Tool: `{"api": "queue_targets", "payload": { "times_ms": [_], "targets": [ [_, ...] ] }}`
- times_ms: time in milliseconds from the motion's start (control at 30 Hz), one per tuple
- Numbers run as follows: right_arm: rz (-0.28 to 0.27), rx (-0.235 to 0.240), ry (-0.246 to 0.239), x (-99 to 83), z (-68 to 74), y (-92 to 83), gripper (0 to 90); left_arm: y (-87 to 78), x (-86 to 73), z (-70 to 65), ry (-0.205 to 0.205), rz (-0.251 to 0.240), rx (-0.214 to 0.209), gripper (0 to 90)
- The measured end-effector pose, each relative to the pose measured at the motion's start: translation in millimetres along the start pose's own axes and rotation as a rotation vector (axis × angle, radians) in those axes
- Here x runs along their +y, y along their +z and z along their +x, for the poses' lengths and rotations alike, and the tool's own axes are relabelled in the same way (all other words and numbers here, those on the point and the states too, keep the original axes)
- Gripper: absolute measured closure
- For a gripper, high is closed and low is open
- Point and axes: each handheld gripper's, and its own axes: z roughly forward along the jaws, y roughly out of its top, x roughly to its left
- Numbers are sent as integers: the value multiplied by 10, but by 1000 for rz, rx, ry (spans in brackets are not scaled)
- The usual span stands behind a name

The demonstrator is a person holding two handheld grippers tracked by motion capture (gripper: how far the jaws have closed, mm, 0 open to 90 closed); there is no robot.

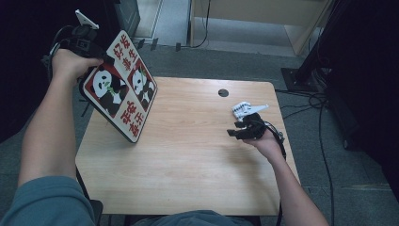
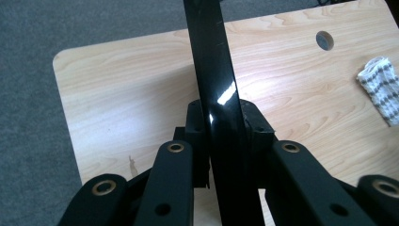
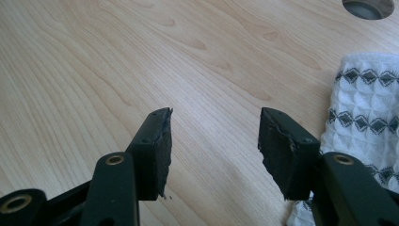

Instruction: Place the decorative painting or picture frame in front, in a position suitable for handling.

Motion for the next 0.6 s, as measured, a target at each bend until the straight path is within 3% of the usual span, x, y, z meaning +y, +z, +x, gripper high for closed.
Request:
{"api": "queue_targets", "payload": {
  "times_ms": [200,400,533,600],
  "targets": [
    [2,2,-4,1,-5,13,460,-8,48,-18,-36,31,-5,799],
    [2,1,5,-2,-18,5,460,-12,71,-66,-54,24,-18,812],
    [1,-1,8,-4,-38,1,460,-27,82,-157,-38,28,-4,811],
    [-8,-2,15,-4,-47,-7,460,-56,78,-248,5,29,3,810]
  ]
}}
